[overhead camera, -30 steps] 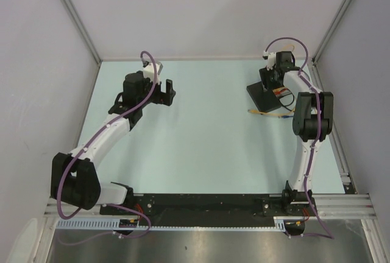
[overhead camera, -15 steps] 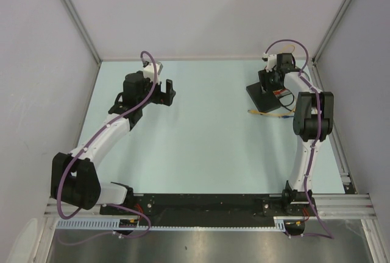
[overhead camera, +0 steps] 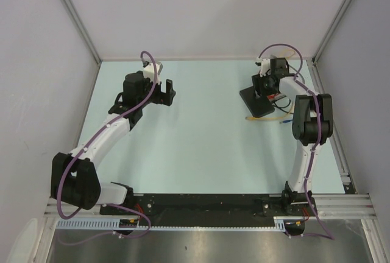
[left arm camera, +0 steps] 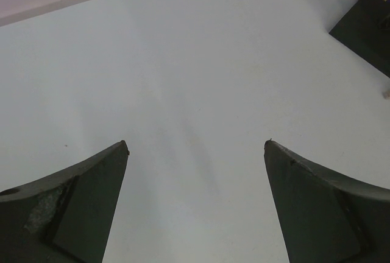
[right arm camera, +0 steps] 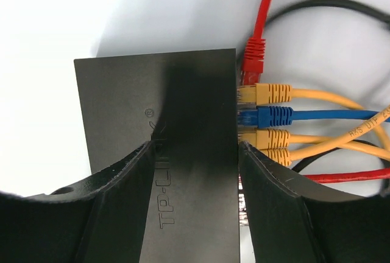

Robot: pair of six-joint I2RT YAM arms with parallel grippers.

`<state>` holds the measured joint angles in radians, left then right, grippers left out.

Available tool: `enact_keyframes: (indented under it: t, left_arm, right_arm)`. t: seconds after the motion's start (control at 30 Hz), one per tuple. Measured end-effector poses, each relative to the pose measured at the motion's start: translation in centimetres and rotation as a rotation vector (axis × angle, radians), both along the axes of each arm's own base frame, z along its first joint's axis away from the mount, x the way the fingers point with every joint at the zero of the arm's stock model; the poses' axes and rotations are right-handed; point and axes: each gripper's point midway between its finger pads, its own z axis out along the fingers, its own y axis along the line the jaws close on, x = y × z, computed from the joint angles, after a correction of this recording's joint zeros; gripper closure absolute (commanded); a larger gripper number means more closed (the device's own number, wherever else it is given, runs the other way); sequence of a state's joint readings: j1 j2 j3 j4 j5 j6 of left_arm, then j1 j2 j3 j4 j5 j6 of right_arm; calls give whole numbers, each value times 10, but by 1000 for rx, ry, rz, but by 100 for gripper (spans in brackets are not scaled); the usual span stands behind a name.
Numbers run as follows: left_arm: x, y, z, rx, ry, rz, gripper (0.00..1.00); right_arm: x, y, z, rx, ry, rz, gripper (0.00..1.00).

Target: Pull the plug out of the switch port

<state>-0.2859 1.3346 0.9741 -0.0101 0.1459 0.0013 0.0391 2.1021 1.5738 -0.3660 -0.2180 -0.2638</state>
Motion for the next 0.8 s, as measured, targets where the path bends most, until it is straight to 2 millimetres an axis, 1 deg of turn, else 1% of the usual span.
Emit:
enact_keyframes:
  t: [0.17, 0.3, 0.33, 0.4, 0.47, 0.5, 0.57, 0.67, 0.7, 0.77, 0.8]
  left_arm:
    - [0, 0, 0, 3, -1, -1, 0]
    - [0, 0, -3, 5, 3, -1, 1]
    - [0, 0, -3, 6, 4, -2, 0]
    - [0, 0, -5, 7, 6, -2, 1]
    - [2, -1, -8, 8, 13, -5, 1]
    - [2, -2, -11, 8, 19, -10, 3]
    - [3, -4, -18, 9, 38, -19, 5]
    - [5, -6, -34, 15, 76, -29, 26]
    - [5, -9, -40, 18, 91, -42, 41]
    - [4, -13, -56, 26, 130, -71, 58]
    - [4, -15, -63, 30, 145, -83, 76]
  right_arm:
    - [-31, 47, -3, 19, 45, 65, 40]
    - [-66, 91, -3, 46, 105, 127, 40]
    - [-78, 105, -2, 62, 129, 145, 39]
    - [-93, 123, 1, 85, 162, 171, 37]
    - [-103, 138, 7, 106, 172, 193, 32]
    - [-107, 144, 12, 116, 170, 205, 30]
    - [-109, 149, 23, 136, 157, 214, 27]
    - [-100, 141, 40, 154, 118, 192, 26]
    - [-95, 137, 44, 156, 106, 182, 25]
    - [-80, 124, 53, 154, 66, 150, 24]
    - [-72, 115, 57, 148, 50, 133, 23]
